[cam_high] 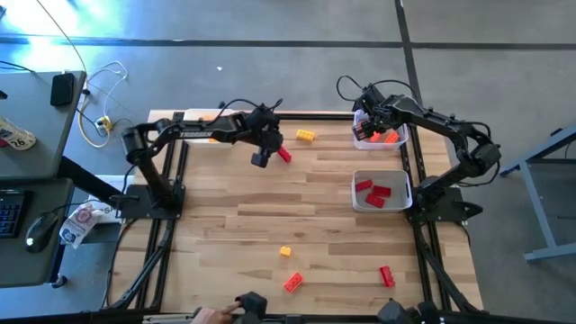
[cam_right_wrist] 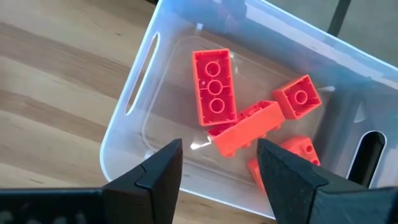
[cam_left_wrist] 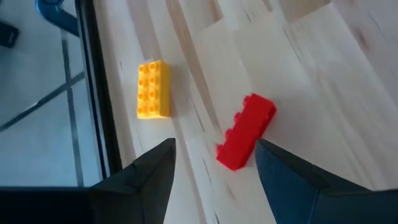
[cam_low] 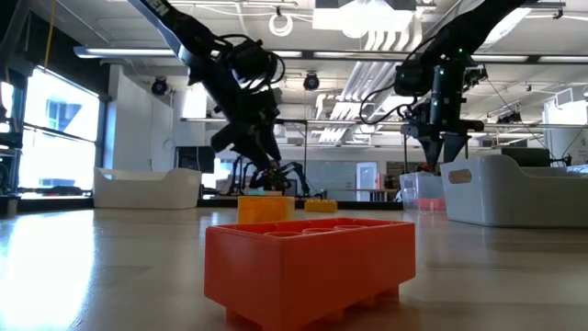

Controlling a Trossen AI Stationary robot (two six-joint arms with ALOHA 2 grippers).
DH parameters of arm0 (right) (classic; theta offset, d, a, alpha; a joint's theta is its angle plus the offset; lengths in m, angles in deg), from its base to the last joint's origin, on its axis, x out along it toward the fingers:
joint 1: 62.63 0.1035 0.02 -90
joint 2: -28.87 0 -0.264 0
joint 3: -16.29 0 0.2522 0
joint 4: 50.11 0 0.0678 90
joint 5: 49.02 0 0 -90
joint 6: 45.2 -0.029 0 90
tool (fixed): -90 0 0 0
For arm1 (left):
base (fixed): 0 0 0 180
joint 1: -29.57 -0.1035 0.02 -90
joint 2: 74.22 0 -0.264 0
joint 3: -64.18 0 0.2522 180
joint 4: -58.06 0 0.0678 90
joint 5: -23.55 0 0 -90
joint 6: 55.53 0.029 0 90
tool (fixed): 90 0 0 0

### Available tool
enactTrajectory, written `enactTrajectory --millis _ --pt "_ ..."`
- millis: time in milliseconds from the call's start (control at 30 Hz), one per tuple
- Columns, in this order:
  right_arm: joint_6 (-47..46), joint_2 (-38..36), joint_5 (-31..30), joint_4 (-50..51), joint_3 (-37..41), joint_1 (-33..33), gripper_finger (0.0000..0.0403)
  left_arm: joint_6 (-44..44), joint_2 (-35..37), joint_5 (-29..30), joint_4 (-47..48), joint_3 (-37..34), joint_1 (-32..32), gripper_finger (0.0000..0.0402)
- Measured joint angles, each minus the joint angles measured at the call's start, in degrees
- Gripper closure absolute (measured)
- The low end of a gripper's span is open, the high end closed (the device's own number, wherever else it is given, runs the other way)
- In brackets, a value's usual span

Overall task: Sort & place blocks by color
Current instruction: Put the red game piece into the gray bin

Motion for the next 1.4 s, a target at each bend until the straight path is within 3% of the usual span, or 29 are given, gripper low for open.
enactTrajectory --millis 233,867,1400 --pt "0.00 0.00 0.04 -0.14 0.00 0.00 0.0210 0.20 -4.34 -0.02 4.59 4.39 0.02 0.0204" --pt "-1.33 0.00 0.20 -0.43 0.00 0.00 0.0210 4.72 -11.53 -0.09 3.25 4.57 0.02 0.0204" --pt "-1.33 0.00 1.25 -0.44 0.00 0.00 0.0210 3.28 -14.80 -0.21 0.50 4.61 0.13 0.0211"
